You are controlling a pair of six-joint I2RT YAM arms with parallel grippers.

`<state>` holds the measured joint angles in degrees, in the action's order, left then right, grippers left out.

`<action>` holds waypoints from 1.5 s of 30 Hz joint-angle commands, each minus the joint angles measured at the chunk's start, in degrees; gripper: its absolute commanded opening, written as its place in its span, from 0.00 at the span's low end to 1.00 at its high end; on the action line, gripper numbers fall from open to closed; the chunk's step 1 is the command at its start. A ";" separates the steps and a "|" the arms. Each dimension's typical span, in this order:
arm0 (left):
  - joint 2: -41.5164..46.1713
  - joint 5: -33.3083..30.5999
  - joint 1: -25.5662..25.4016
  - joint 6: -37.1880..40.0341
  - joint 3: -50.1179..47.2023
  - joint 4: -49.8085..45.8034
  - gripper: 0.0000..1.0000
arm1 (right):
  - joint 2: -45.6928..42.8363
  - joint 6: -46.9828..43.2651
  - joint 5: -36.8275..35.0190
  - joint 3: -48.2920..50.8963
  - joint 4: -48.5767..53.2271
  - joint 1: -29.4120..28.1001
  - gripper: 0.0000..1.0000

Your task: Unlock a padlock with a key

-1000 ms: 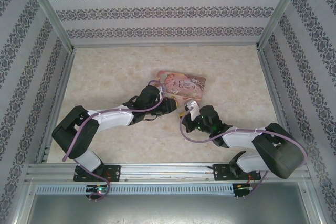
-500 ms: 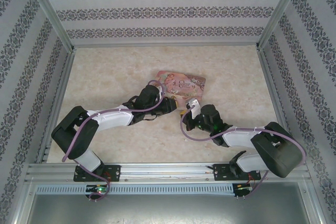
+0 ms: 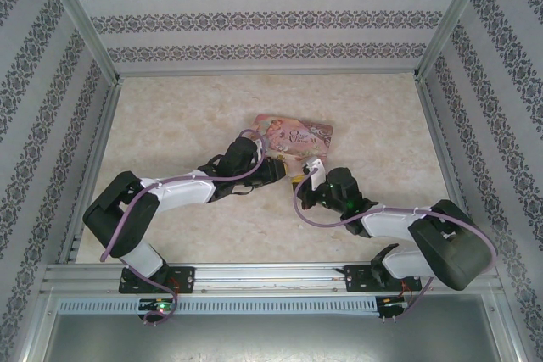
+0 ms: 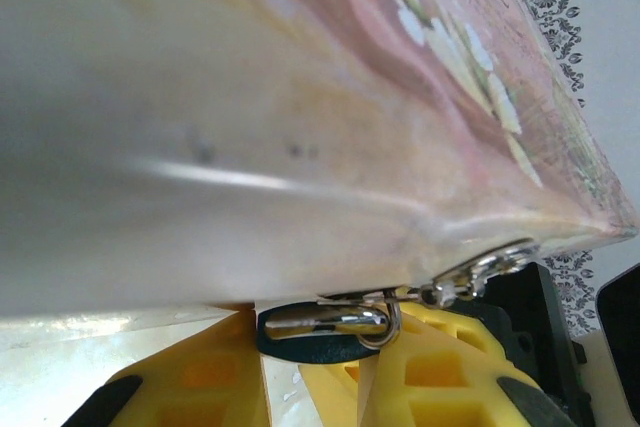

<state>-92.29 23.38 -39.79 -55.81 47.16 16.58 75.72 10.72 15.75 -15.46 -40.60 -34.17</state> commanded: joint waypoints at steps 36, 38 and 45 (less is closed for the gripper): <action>2.15 4.35 -0.38 -2.24 1.51 3.11 0.17 | -1.75 0.79 1.68 -2.59 -5.95 0.80 0.00; 2.25 4.46 -0.38 -2.28 1.61 3.11 0.17 | -1.08 0.95 2.08 -2.86 -6.67 0.77 0.00; 2.31 4.70 -0.38 -2.55 1.35 3.46 0.17 | 1.13 1.57 3.75 -3.89 -8.74 1.19 0.00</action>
<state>-91.88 23.94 -39.66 -57.32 47.18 16.78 76.42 11.40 17.41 -16.80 -42.30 -33.65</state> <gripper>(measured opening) 0.207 0.042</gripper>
